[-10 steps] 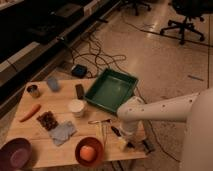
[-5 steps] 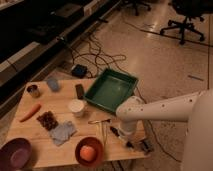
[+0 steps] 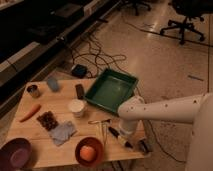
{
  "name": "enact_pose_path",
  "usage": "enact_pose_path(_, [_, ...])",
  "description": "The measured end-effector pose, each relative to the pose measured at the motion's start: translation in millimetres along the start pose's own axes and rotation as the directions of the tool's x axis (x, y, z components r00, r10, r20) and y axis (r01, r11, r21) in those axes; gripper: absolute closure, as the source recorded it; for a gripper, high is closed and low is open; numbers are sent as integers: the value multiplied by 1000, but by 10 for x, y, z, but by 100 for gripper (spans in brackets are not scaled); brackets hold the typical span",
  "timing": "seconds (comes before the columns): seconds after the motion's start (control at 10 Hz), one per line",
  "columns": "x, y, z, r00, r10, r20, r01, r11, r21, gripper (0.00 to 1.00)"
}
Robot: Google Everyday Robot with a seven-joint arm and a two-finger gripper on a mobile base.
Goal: Place brush in tray
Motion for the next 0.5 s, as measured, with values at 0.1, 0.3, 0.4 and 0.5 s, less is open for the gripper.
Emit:
enact_pose_path(0.1, [15, -24, -67, 996, 24, 86, -16, 996, -85, 100])
enact_pose_path(0.3, [100, -78, -216, 967, 92, 238, -37, 974, -224, 100])
enact_pose_path(0.4, [153, -107, -374, 943, 132, 306, -41, 957, -287, 100])
enact_pose_path(0.5, [218, -151, -598, 932, 163, 323, -58, 948, -312, 100])
